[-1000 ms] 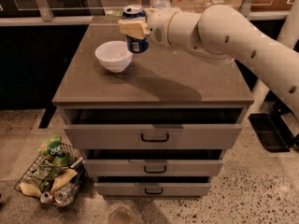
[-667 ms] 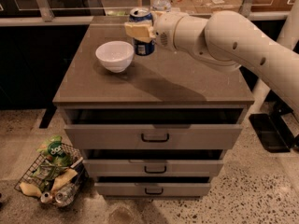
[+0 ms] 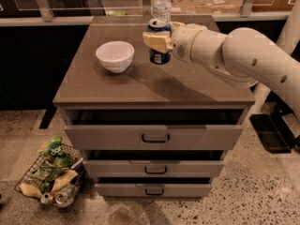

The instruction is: Pick pepsi can from white bowl and place on counter

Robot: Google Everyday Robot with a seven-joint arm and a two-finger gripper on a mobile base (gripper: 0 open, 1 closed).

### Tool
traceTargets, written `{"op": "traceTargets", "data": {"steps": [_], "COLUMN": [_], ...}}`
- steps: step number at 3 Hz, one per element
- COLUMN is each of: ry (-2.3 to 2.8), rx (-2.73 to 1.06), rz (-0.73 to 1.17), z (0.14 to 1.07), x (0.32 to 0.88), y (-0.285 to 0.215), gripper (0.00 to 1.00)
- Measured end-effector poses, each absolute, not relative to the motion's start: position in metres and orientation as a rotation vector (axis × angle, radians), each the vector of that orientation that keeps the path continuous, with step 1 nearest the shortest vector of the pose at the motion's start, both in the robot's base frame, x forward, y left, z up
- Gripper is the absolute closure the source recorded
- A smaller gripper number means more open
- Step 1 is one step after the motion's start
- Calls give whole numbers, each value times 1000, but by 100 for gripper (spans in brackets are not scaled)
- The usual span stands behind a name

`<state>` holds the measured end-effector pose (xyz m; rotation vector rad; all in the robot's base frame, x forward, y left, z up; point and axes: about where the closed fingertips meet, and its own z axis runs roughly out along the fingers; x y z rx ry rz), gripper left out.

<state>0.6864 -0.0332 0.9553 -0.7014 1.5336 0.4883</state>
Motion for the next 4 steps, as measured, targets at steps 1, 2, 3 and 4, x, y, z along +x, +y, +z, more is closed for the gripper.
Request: {"op": "traceTargets", "data": {"steps": [1,2,3,4], "ry": [1545,1565,1582,1595], "rx": [-717,-767,-794,-782], "rz": [484,505,551,598], "z": [952,944,926,900], "x": [691,703,709,715], "y": [-52,-75,-95,-111], "gripper": [100,100,100,100]}}
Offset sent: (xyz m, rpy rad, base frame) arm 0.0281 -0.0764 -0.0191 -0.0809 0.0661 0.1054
